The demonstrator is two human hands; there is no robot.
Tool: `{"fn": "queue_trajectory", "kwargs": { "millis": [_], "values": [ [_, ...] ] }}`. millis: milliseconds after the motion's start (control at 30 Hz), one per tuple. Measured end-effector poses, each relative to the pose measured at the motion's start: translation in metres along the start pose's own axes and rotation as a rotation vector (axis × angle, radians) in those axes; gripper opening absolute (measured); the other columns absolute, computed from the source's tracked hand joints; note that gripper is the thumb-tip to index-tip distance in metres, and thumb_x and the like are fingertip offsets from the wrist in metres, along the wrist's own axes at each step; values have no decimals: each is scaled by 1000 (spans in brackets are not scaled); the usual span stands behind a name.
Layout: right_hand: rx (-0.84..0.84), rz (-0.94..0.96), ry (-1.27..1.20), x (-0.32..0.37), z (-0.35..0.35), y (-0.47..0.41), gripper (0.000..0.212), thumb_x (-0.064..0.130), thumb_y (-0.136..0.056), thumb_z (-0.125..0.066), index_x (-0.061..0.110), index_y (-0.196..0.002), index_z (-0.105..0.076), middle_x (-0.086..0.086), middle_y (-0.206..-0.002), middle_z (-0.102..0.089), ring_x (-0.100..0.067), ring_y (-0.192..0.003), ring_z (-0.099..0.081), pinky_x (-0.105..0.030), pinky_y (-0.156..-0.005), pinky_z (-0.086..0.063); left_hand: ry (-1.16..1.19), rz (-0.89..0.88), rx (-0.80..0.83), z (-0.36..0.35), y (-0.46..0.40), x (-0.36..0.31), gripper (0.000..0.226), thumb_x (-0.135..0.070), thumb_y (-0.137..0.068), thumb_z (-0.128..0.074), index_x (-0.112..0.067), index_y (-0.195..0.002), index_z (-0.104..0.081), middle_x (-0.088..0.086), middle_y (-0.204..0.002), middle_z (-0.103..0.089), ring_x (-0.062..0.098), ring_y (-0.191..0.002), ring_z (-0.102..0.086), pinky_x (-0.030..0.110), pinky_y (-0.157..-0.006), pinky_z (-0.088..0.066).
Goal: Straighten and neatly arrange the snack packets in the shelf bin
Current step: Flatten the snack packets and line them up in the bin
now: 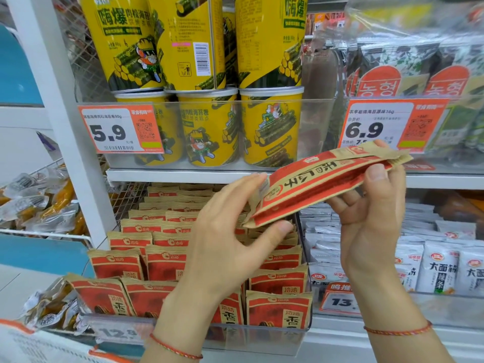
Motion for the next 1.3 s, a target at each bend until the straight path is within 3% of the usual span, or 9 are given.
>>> {"fn": "queue_trajectory", "kwargs": {
  "millis": [133,233,367,567,767,900,1033,1200,1300],
  "values": [
    [166,-23,91,-3,-19,5,89,60,-63,-77,26,-136,-40,8,-101,-69,-14,-90,-68,-28,-76,-55,-23,-37,-87,-4,2,-5,45,-34,-89,-67,-19,-131,-58,-14,-122,-64,2,-115,-59,24,-97,-49],
    [207,-45,198,-7,-19,4,73,39,-71,-80,32,-133,-44,3,-105,-70,-16,-92,-69,-30,-82,-56,413,266,-96,-3,1,16,31,-22,-87,-69,-20,-118,-63,-13,-102,-72,2,-95,-68,23,-78,-56],
    [254,-244,284,-26,-13,0,34,26,-71,-73,26,-104,-67,-4,-90,-74,-11,-86,-69,-33,-79,-59,950,587,25,-24,7,34,39,-32,-80,-60,-17,-115,-65,1,-108,-74,16,-102,-70,29,-84,-55],
    [383,-376,230,-36,-22,8,29,28,-71,-64,14,-95,-73,-3,-80,-75,-12,-70,-69,-22,-66,-56,1060,632,101,-34,9,36,49,-41,-81,-68,-14,-122,-64,9,-115,-72,23,-105,-69,30,-80,-58],
    [458,-232,234,-18,-23,4,29,35,-69,-76,30,-97,-75,3,-95,-75,-10,-87,-69,-21,-71,-54,918,474,75,-25,2,30,42,-24,-83,-71,-13,-122,-62,7,-115,-72,24,-111,-66,43,-97,-50],
    [479,-134,438,-11,-28,6,32,13,-70,-81,25,-97,-67,11,-92,-73,0,-90,-66,-14,-71,-51,728,372,62,-22,-9,20,29,-20,-77,-73,-20,-106,-69,0,-101,-75,16,-98,-70,27,-87,-55],
    [324,-39,572,-10,-15,-1,28,9,-71,-81,22,-92,-68,12,-87,-74,-4,-89,-68,-29,-83,-54,476,298,88,-23,-17,21,38,-15,-84,-73,-24,-120,-65,-12,-110,-71,2,-107,-63,15,-92,-46],
    [247,28,535,11,5,-12,29,6,-69,-81,28,-82,-67,20,-81,-73,-1,-82,-69,-14,-77,-51,145,377,-23,-9,-9,47,26,-14,-94,-61,-31,-113,-63,-24,-102,-67,-9,-100,-60,18,-90,-47],
    [290,3,615,7,12,-14,27,9,-69,-81,26,-85,-69,19,-83,-73,0,-82,-69,-12,-75,-51,-89,364,144,-18,-8,48,23,-30,-99,-51,-32,-116,-65,-19,-110,-67,-1,-108,-57,26,-91,-45]
  ]
}}
Point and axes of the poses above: each hand's wrist, its own y-axis away from the middle knuckle, its own z-axis out of the back of the hand, x = y × z, the point moved 9 cm from there along -y, towards the middle knuckle
